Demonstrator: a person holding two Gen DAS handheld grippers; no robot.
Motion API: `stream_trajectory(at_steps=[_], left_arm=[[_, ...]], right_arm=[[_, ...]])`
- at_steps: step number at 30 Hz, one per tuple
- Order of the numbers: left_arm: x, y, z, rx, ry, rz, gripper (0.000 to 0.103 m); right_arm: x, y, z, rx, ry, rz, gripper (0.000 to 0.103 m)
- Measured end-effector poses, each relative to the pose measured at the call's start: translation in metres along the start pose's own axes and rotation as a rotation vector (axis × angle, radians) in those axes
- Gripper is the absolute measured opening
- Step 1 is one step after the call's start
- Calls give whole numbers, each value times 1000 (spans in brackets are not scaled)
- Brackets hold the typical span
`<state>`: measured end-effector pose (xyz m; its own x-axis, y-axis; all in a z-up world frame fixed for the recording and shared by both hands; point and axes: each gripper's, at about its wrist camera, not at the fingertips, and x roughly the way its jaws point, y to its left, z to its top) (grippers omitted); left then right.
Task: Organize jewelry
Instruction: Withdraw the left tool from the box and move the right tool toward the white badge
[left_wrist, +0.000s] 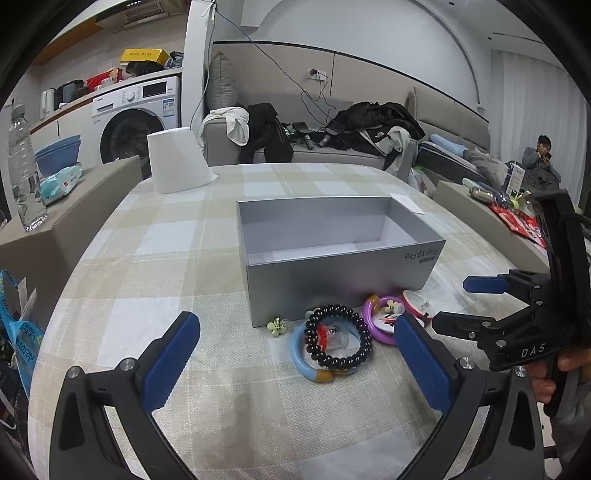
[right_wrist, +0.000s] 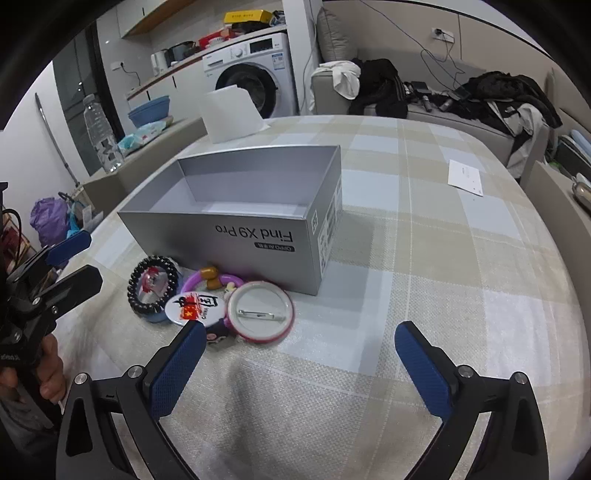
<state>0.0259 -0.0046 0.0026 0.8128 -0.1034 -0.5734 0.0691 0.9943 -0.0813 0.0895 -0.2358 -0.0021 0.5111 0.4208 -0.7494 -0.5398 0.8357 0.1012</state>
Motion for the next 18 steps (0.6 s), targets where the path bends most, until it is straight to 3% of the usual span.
stream_trajectory(at_steps=[5,10,18], left_arm=[[1,-4,-1,20,13,-2,102],[4,-3,-2,24,33,-21,102],[7,1,-2,-10,59,-36,102]], right_arm=[[7,9,0,-49,32,-12,89],[9,11,3,-50,31,11,87],[7,6,5,-22,30,44,72]])
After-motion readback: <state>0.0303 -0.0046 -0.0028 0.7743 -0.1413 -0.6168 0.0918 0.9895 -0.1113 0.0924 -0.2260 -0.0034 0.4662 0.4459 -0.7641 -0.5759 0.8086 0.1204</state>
